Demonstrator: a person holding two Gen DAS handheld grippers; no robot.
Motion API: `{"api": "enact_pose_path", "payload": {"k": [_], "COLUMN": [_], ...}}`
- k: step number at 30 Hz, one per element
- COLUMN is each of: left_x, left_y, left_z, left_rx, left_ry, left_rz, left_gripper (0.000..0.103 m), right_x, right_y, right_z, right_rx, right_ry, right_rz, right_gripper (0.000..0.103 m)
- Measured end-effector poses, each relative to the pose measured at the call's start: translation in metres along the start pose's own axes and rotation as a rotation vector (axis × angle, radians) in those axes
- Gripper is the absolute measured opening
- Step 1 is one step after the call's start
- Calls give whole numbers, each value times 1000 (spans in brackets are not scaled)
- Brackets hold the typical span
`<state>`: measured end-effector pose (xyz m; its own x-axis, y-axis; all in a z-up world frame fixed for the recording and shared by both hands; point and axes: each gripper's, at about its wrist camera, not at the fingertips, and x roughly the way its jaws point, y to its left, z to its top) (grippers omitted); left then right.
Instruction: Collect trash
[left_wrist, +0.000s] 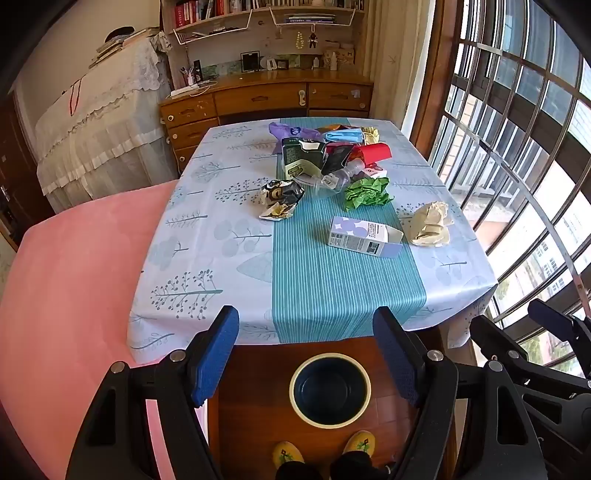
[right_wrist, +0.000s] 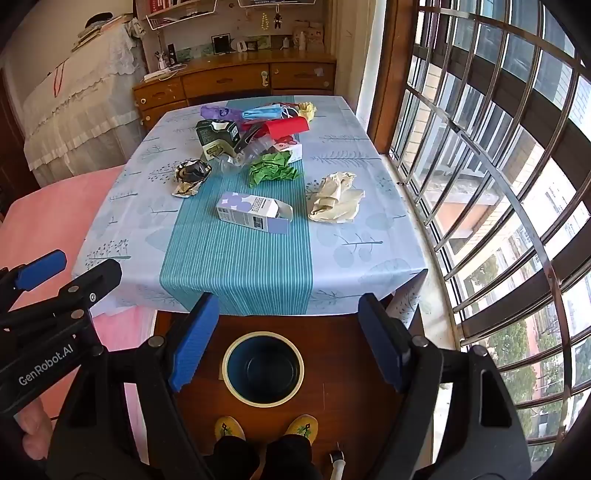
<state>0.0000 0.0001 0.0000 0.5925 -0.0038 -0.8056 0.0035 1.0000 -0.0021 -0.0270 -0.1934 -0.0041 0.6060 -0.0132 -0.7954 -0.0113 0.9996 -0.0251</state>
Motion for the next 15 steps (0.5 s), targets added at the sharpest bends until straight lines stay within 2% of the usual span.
{"api": "enact_pose_path", "payload": {"k": [15], "left_x": [1], "left_y": [3], "left_z": [-1], "left_rx": [3], "left_ry": [-12], "left_rz": [1], "left_gripper": [76], "right_x": [0], "right_y": [3], "right_z": [0], "right_rx": [-4], "right_ry": [3], "right_rz": [-3], "right_gripper": [75]}}
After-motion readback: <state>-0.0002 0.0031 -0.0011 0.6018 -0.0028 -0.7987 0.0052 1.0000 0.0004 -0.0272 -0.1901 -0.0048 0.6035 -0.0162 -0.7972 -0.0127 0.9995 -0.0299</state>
